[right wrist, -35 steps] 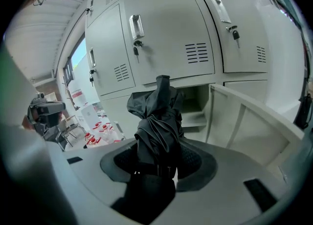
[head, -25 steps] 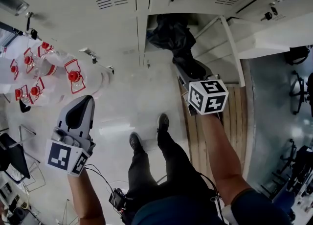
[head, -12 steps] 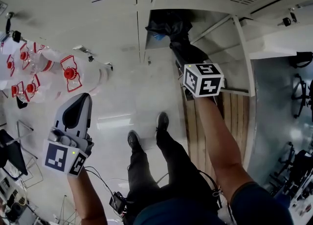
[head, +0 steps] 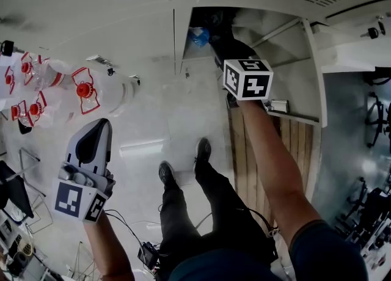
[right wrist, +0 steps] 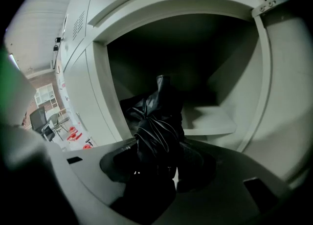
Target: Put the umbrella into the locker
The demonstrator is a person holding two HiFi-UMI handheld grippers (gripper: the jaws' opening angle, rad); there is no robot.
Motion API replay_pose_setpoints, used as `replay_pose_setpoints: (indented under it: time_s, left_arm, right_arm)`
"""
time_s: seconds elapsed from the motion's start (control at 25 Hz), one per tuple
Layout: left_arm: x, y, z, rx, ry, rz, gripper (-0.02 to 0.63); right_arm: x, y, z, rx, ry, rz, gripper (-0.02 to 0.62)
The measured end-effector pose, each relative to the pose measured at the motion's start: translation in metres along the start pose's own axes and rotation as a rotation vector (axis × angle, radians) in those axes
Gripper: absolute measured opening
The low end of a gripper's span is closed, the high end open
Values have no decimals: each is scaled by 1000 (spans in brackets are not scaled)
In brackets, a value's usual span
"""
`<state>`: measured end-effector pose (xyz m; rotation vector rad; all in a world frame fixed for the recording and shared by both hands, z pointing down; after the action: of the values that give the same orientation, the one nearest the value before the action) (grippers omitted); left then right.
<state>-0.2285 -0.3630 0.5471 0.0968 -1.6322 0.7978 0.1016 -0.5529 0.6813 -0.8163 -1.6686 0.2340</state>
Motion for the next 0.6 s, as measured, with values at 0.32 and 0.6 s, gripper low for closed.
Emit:
replay_pose_setpoints:
  time_s: [0.32, 0.6]
  left_arm:
    - [10, 1, 6, -21, 12, 19, 18]
    - [7, -2, 6, -26, 13, 17, 18]
  right_arm:
    - [-12, -35, 1, -5, 15, -12, 210]
    - [-24, -54, 7, 26, 49, -7, 210]
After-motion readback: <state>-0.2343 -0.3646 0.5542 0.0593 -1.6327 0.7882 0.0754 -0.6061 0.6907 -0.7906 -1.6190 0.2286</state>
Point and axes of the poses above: the fingertips, and each gripper's own axes: y backward along the fingers, z to its left, x out of its underside, the point moved 9 cm from there along y, backward along the fingers, and after that the axes turned 9 degrees about -y, right-handed, at the moved point
